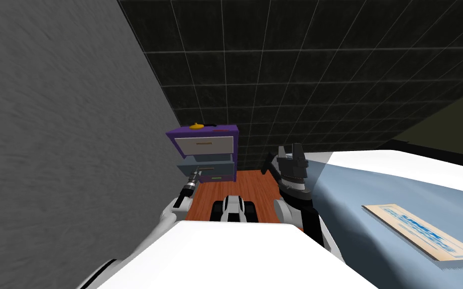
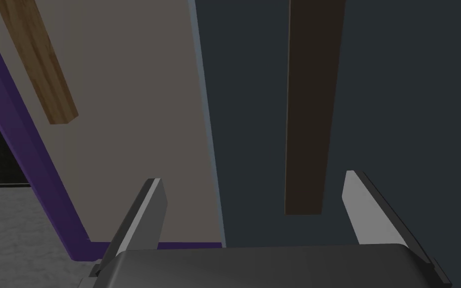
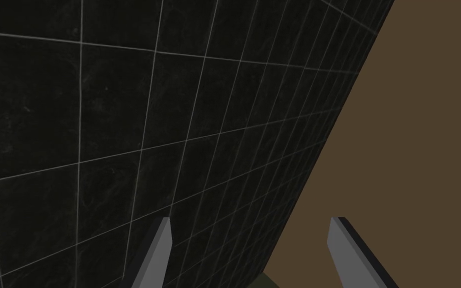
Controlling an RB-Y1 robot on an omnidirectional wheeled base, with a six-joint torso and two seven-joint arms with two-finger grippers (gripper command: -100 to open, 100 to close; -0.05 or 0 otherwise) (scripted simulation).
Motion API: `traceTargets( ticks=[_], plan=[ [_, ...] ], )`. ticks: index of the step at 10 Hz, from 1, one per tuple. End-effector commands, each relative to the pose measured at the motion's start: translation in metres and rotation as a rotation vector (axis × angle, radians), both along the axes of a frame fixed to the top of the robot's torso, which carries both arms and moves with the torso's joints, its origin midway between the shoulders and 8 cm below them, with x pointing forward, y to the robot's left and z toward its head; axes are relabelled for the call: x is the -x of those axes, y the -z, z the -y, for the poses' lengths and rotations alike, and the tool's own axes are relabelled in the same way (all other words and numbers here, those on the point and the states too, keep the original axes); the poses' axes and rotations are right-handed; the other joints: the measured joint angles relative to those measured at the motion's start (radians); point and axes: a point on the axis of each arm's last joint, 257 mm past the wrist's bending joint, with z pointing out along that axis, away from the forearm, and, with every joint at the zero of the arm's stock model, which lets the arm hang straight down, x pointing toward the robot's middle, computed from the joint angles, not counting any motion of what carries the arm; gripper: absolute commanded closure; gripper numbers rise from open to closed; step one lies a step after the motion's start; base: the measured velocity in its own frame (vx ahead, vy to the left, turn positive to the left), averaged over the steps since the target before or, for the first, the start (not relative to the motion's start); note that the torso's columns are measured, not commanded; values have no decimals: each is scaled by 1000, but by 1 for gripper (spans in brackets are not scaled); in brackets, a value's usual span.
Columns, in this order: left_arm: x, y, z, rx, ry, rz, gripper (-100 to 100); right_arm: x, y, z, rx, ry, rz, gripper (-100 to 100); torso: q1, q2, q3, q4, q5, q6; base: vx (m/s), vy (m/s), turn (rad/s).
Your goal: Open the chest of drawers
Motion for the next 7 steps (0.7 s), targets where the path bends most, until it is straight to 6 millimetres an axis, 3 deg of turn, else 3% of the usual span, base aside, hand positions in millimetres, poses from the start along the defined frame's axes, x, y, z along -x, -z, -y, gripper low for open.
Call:
traceTargets(
  ticks=[1, 2, 3, 4, 7],
  plan=[
    [-27, -15, -36, 6, -29, -8, -100, 0, 0, 0, 0, 0, 0, 0, 1, 2, 1, 0, 0, 0, -148, -100, -13],
    [-37, -30, -42, -6, -26, 16, -100, 0, 0, 0, 0, 0, 0, 0, -2, 4, 2, 1, 0, 0, -95, -98, -1],
    [-31, -23, -42, -3, -25, 6, -100, 0, 0, 0, 0, 0, 0, 0, -2, 0, 0, 0, 0, 0, -29, -39, 1],
    [-32, -24, -43, -2, -26, 7, 0, 0, 0, 0, 0, 0, 0, 0, 2, -4, -2, -1, 1, 0, -11, -9, 0],
    [-32, -24, -43, -2, -26, 7, 0, 0, 0, 0, 0, 0, 0, 0, 0, -1, -1, 0, 0, 0, -2, -1, 0]
  ],
)
